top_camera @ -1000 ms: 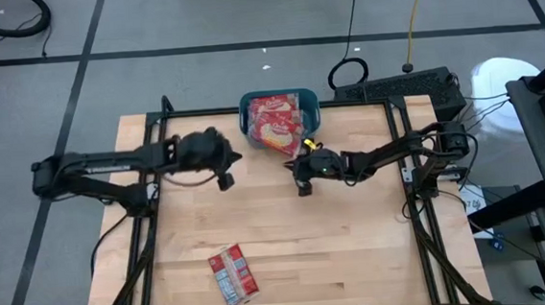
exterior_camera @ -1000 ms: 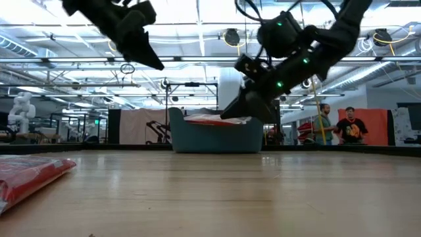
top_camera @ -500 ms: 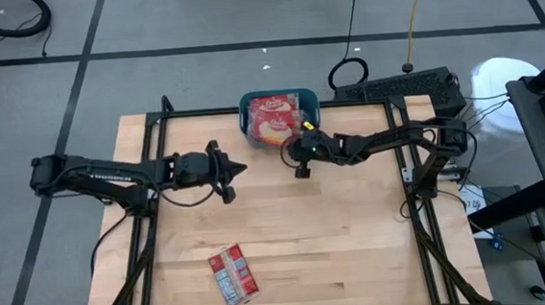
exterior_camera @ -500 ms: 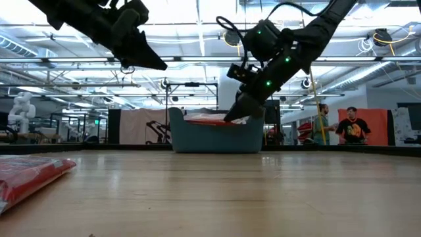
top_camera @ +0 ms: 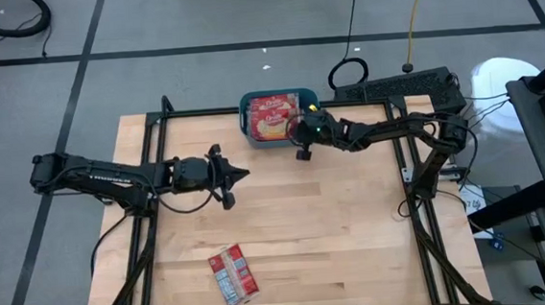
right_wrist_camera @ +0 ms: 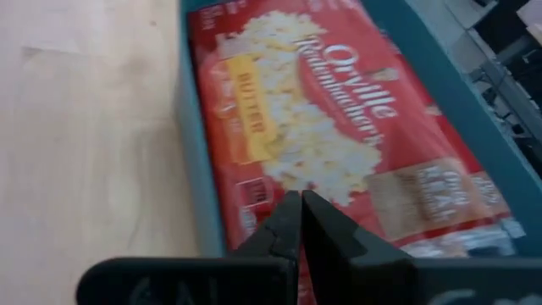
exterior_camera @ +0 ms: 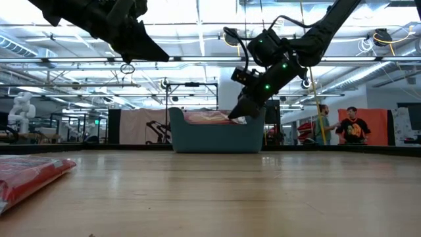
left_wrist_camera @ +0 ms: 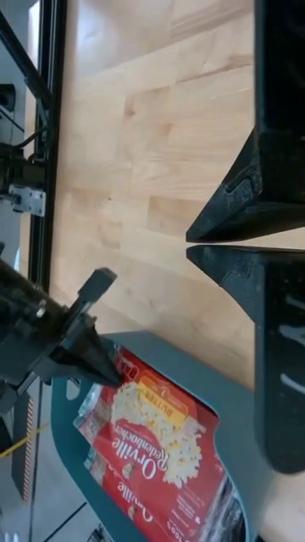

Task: Sort popcorn bags into baskets
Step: Put the red popcorn bag into the blue bin

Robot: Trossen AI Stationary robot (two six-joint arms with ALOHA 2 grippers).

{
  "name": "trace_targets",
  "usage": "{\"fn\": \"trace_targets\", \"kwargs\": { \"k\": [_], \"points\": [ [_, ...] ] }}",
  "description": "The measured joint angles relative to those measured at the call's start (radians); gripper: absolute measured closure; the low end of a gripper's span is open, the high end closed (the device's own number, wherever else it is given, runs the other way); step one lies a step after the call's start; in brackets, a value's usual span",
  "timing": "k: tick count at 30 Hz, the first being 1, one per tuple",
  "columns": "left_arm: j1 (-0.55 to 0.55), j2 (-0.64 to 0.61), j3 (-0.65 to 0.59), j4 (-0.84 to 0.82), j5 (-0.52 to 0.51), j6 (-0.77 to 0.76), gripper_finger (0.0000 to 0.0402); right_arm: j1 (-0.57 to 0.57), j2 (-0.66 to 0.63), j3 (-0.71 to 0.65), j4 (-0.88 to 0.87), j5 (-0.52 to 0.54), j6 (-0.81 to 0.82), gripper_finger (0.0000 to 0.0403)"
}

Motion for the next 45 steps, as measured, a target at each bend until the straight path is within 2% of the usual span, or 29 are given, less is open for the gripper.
{"fn": "trace_targets", "kwargs": {
  "k": [24,27,31,33,36,40,45],
  "points": [
    [-0.032,0.0,0.0,0.005,0.002,-0.016,0.0378,-0.026,-0.008,0.003,0.015,0.034,-0.018,0.0397],
    [-0.039,0.0,0.001,0.008,0.002,-0.023,0.0378,-0.01,-0.047,0.002,-0.006,0.033,-0.027,0.0397],
    [-0.046,0.0,0.001,0.013,0.002,-0.026,0.0378,0.001,-0.114,0.121,-0.17,0.027,0.018,0.0397],
    [-0.045,0.0,0.002,0.019,0.002,-0.023,0.0378,-0.01,-0.107,0.219,-0.289,-0.018,0.065,0.0397],
    [-0.044,0.0,0.002,0.049,-0.016,-0.002,0.0378,-0.034,-0.044,0.368,-0.459,-0.101,0.108,0.0397],
    [-0.044,0.0,0.002,0.063,-0.027,0.003,0.0378,-0.05,0.085,0.518,-0.677,-0.104,0.119,0.0397],
    [-0.046,0.0,0.002,0.061,-0.03,-0.007,0.0378,-0.064,0.189,0.545,-0.691,-0.106,0.104,0.0397]
  ]
}}
